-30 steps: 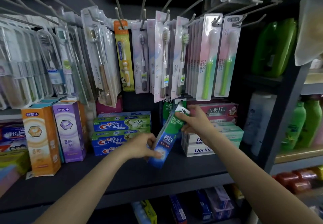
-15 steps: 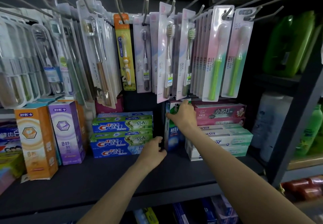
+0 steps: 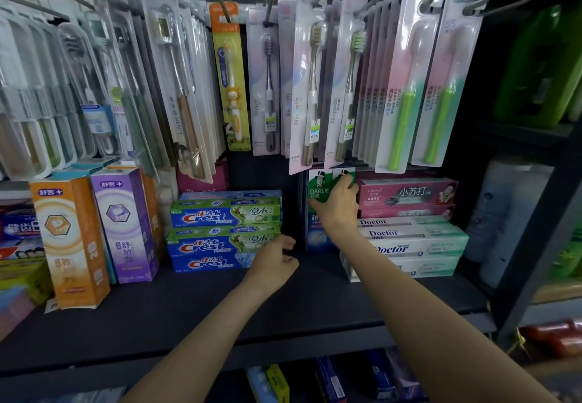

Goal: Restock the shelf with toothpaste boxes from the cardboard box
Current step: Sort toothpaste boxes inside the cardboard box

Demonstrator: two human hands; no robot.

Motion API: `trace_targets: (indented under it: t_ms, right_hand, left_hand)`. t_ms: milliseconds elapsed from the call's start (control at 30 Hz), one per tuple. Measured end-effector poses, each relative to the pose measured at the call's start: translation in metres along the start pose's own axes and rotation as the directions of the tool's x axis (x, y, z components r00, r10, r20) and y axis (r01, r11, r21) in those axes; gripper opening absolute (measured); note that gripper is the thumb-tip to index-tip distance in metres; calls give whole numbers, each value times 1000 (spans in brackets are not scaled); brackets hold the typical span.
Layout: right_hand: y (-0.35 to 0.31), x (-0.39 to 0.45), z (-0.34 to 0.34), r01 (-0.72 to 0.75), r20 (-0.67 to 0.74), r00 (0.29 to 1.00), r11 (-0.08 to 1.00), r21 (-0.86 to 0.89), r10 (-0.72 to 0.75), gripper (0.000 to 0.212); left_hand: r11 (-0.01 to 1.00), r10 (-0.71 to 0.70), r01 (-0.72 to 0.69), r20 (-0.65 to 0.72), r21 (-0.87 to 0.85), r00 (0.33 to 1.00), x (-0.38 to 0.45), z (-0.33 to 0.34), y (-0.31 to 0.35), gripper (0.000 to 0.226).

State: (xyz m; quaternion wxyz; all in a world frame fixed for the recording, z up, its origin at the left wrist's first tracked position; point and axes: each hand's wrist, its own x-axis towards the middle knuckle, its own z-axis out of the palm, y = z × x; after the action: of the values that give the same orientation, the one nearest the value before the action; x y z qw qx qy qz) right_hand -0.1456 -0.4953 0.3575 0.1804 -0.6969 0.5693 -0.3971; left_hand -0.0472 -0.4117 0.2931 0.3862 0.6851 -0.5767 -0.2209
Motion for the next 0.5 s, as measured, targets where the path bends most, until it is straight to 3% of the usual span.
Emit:
trace_targets:
  t_ms: [200,300,400,500]
  right_hand:
    - [1,-8,-8,36,17,999,999,28,-37,57]
    - [-1,-34,-13,172,5,985,982,82,-173,28]
    - [8,-90,-14,441,74,892,895,72,-446,13]
    - [34,-159,-2,611,264,733,778,149,-626,14]
  left_hand:
    - [1000,14,-15,-11,-19,1000,-2,3,0,35]
    - [996,72,-76,-61,-55,996,-19,1,2,29]
    - [972,231,-235,-198,2,953,-66,-5,-8,21]
    - [944,329,-321,-107,80,938,-142,4,-45,12]
